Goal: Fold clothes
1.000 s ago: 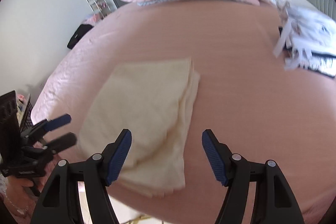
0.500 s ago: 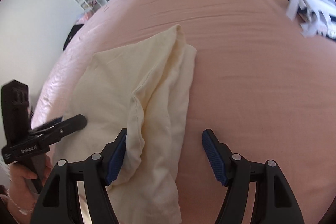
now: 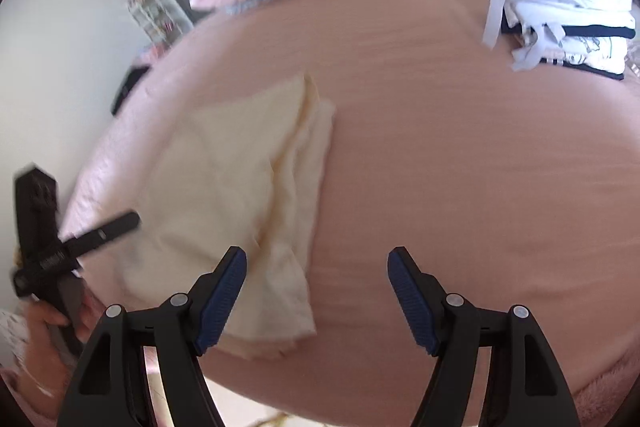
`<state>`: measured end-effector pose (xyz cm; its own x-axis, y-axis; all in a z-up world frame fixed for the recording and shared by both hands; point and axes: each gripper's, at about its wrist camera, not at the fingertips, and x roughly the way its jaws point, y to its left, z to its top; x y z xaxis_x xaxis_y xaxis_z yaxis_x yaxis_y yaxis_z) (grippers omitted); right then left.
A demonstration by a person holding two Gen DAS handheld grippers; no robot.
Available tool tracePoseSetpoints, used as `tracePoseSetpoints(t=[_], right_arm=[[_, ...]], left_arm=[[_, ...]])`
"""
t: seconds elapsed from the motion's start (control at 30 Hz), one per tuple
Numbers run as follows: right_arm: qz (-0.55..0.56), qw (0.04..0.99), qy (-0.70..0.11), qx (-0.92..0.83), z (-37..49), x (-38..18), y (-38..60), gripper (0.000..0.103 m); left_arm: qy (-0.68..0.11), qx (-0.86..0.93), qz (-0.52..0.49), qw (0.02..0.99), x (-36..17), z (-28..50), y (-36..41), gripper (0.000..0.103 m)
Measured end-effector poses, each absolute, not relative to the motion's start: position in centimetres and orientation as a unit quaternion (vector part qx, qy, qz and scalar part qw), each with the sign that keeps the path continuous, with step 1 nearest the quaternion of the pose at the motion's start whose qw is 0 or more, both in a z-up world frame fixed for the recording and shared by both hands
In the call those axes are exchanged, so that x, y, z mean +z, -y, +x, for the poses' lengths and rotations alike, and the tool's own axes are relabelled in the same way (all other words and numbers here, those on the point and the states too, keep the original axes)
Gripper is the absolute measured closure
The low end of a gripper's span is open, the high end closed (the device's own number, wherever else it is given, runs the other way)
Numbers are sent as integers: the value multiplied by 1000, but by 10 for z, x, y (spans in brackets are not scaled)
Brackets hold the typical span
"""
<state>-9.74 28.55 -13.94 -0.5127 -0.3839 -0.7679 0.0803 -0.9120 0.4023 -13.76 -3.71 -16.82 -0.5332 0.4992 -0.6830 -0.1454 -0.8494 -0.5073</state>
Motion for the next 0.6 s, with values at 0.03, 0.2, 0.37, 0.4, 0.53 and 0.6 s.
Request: tracePoseSetpoints(t=[0.03, 0.2, 0.37, 0.4, 0.53, 0.6], right_arm=[[467, 144, 181, -854, -101, -135, -289, 30], [472, 161, 191, -845, -144, -132, -266, 30], [506, 173, 185, -825, -165, -151, -250, 30], [517, 171, 180, -819, -166, -160, -246, 30], [535, 178, 184, -805, -163, -188, -241, 29], [536, 201, 207, -793, -161, -191, -242, 31]], left_arm=[[217, 850, -440, 193, -169, -139, 40, 19], [261, 825, -466, 185, -189, -154, 45, 19], [293, 807, -475, 192, -199, -155, 47, 19], [296, 805, -476, 193, -201, -155, 47, 19], [283, 801, -481, 214, -200, -153, 42, 25], [279, 800, -484, 217, -203, -154, 37, 39]])
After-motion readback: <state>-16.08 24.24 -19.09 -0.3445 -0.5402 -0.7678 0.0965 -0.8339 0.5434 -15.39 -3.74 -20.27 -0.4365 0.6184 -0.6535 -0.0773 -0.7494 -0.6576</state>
